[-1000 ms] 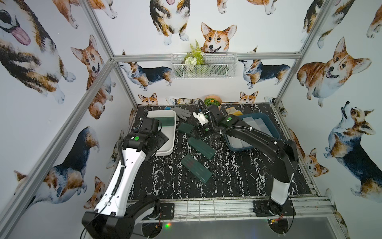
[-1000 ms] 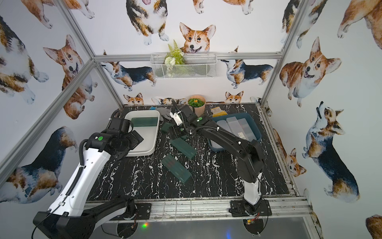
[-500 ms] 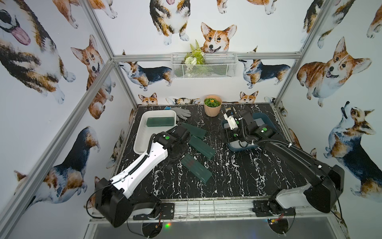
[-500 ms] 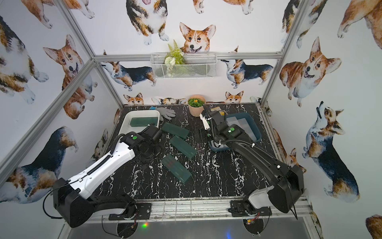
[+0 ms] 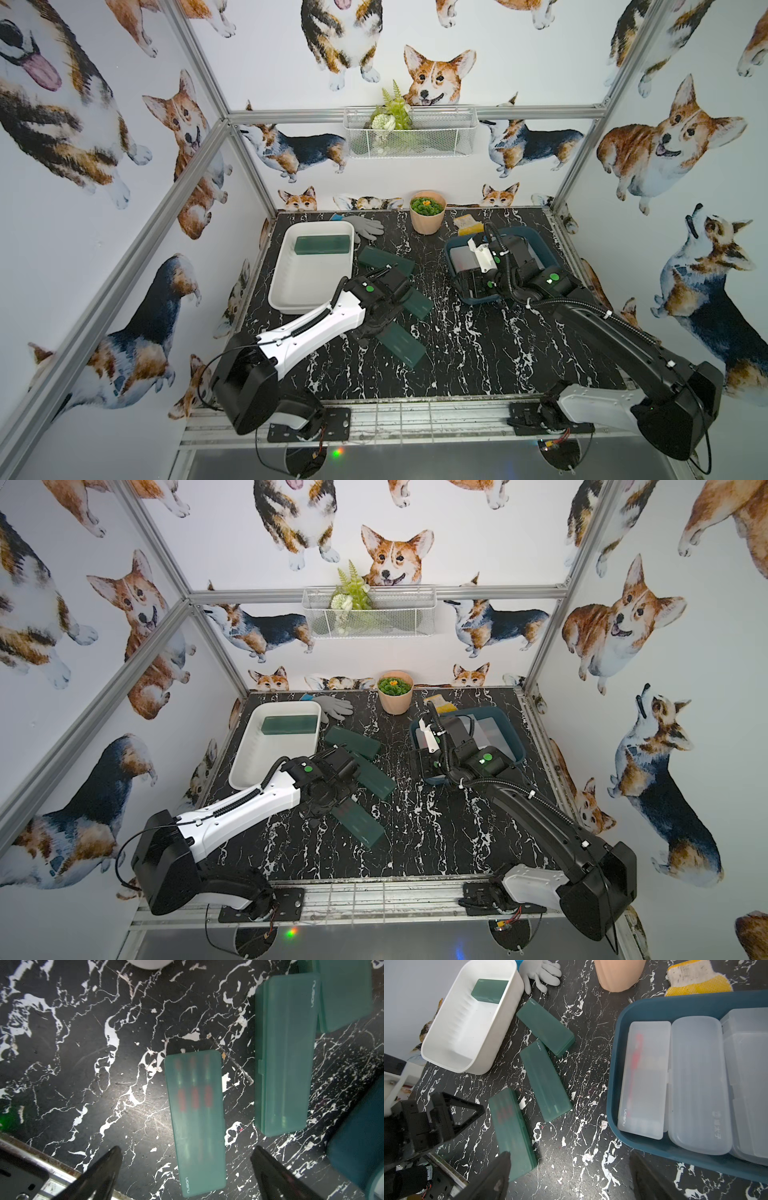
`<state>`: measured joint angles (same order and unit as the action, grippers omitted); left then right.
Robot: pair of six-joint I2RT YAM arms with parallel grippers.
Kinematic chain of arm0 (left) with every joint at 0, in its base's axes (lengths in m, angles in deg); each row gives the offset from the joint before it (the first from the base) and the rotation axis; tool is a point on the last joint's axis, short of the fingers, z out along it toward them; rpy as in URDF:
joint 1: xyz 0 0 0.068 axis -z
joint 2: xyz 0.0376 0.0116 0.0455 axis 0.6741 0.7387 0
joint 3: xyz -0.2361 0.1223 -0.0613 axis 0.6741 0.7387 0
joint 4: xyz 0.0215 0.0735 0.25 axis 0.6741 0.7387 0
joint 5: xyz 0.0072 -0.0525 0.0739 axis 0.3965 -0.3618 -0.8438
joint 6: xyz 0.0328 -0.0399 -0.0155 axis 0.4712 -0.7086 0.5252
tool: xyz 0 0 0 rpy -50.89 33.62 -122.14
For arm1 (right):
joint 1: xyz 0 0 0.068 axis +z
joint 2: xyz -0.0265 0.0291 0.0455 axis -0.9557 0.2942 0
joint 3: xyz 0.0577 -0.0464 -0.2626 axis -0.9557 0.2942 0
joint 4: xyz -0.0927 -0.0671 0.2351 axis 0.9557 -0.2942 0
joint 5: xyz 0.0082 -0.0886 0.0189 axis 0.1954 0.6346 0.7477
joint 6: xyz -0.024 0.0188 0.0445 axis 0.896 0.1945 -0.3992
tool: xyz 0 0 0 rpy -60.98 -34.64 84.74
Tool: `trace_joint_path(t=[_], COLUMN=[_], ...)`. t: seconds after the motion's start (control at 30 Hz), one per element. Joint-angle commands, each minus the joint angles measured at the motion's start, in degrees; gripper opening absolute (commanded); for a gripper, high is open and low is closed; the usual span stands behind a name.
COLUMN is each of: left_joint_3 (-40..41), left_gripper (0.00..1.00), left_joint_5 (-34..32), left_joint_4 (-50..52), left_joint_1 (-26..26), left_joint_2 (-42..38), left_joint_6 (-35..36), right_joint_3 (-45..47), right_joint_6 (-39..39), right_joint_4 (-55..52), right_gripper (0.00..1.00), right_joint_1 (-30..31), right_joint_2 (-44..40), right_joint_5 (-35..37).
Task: Place the pencil cases by color into the storage box
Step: Pick up the pencil case from the center of the board.
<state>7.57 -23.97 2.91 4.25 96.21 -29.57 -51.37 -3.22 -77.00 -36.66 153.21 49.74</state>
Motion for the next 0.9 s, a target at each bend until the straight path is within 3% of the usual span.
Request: trace_joint_path(t=[0.0,0.87], left_joint_3=[0.57,5.80], left_gripper=[1.00,1.00], left_joint_5=[-1.14,3.13], left_joint_4=[-2.03,-14.73], left_joint_1=[0.72,2.59], left_joint_2=[1.00,10.77], left_joint_6=[1.61,0.59], right_joint_3=[0.05,-1.22], right_joint_6=[0.06,0.13], right_joint_4=[0.25,2.18], right_gripper=[0.90,0.92], right_joint_1=[-0.32,-2.43], right_joint_2=[-0.44,-0.04], right_joint_5=[-0.64,-4.69])
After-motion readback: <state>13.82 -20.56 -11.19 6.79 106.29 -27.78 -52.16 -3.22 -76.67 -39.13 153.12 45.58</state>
